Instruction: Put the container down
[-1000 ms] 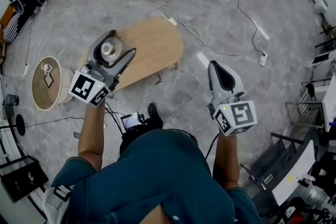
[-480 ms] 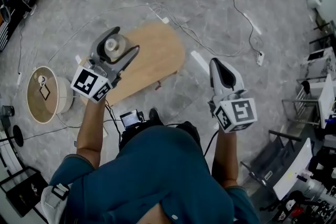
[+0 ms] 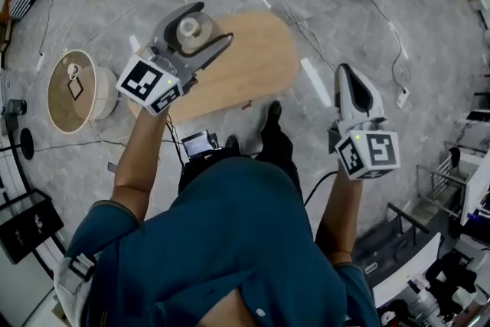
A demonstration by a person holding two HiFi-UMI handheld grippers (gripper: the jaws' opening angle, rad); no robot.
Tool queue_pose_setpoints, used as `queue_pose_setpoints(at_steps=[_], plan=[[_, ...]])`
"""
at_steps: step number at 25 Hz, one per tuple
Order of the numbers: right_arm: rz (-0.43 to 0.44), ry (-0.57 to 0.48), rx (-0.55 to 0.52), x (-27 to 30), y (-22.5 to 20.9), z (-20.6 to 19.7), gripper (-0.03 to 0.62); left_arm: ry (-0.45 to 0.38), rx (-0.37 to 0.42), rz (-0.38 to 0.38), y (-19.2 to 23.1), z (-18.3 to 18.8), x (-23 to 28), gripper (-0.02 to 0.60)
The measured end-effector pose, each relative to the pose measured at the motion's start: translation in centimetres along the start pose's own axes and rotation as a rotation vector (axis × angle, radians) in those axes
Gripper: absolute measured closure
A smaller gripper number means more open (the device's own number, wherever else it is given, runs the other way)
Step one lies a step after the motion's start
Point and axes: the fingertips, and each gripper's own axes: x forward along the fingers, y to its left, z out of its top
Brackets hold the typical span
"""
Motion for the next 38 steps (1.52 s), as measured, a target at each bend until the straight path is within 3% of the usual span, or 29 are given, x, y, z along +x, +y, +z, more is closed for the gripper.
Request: queue_pose_setpoints(at_steps=[7, 18, 24, 38], plan=[[0.166, 0.039, -0.008, 7.9, -1.0, -0.8, 0.583, 0.052, -0.019, 0.135, 4.0, -2.5, 0.8, 0.247], [0.299, 0.103, -0.026, 16.8, -3.5, -3.3, 0.583, 0.094, -0.05, 0.242, 8.2, -8.3, 3.6, 0.247], [0.324, 0.161, -0.015, 19.8, -5.8, -5.5, 0.583, 0.137, -0.091, 0.27, 9.6, -12.6, 6.0, 0.247], [0.293, 0.272, 0.034, 24.0, -9.4, -12.6, 0.583, 0.222, -0.18, 0.285, 13.0, -25.4, 10.5, 0.249]])
